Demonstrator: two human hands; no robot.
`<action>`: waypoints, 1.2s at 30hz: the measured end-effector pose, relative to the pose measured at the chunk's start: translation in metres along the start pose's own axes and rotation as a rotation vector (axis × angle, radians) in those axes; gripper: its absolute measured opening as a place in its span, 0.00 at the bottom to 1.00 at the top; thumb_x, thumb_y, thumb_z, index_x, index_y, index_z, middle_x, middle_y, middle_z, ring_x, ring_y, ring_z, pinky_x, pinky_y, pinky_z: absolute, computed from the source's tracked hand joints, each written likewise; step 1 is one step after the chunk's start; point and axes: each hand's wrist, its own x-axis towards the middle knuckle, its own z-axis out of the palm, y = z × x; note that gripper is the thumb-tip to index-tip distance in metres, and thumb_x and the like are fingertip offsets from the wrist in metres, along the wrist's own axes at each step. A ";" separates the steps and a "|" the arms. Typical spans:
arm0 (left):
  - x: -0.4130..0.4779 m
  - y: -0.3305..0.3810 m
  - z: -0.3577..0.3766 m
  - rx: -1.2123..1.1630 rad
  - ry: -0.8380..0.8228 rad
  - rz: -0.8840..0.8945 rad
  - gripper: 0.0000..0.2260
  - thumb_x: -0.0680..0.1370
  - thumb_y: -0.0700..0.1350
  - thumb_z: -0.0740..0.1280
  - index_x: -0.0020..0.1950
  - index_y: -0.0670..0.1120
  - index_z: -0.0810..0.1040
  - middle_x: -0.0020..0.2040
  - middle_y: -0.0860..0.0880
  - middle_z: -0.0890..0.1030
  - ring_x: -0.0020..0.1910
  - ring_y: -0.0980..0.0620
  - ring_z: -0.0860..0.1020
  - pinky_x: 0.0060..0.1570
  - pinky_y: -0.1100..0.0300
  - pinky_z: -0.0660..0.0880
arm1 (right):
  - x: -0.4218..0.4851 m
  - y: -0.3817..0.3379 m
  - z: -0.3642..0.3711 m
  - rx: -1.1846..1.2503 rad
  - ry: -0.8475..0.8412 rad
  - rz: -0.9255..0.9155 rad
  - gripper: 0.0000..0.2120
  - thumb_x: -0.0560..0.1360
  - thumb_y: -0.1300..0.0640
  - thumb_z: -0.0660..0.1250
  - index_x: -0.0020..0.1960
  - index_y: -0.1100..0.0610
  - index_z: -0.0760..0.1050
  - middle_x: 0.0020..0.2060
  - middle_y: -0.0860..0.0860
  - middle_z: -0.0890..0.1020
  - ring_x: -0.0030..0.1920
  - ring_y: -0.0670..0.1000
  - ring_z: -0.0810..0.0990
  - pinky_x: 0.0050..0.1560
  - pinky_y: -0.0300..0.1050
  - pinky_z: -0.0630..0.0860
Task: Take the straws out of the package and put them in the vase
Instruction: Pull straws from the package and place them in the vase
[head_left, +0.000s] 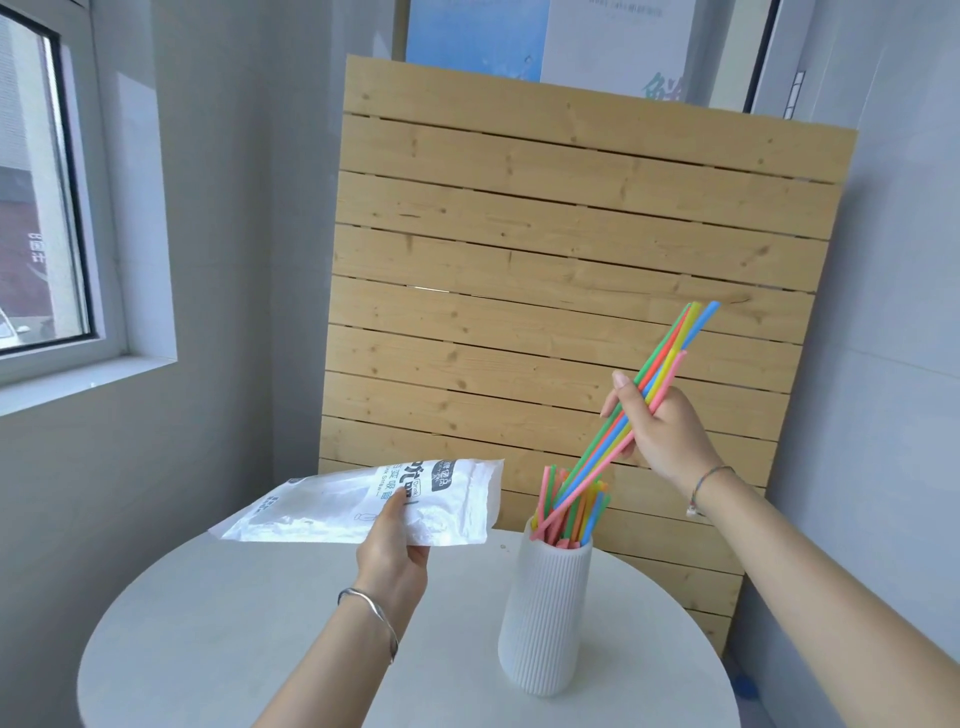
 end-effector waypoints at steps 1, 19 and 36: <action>0.000 -0.001 0.000 0.003 0.002 -0.002 0.17 0.78 0.41 0.67 0.66 0.41 0.75 0.46 0.49 0.80 0.39 0.54 0.79 0.33 0.66 0.78 | 0.001 -0.001 -0.001 -0.003 0.001 -0.005 0.23 0.79 0.46 0.56 0.32 0.57 0.75 0.25 0.57 0.72 0.21 0.45 0.75 0.24 0.32 0.71; -0.001 -0.012 0.004 0.026 -0.001 -0.007 0.13 0.77 0.41 0.68 0.62 0.43 0.77 0.47 0.48 0.80 0.40 0.53 0.78 0.41 0.63 0.75 | -0.008 0.023 0.031 -0.202 -0.267 -0.029 0.22 0.78 0.42 0.56 0.34 0.53 0.76 0.29 0.47 0.77 0.31 0.47 0.79 0.40 0.44 0.77; 0.001 -0.018 -0.001 0.059 0.013 -0.019 0.18 0.77 0.41 0.68 0.66 0.41 0.75 0.45 0.49 0.80 0.38 0.54 0.78 0.38 0.64 0.75 | -0.022 0.040 0.054 -0.322 -0.479 0.020 0.15 0.79 0.48 0.57 0.63 0.44 0.74 0.61 0.46 0.78 0.63 0.49 0.74 0.67 0.47 0.68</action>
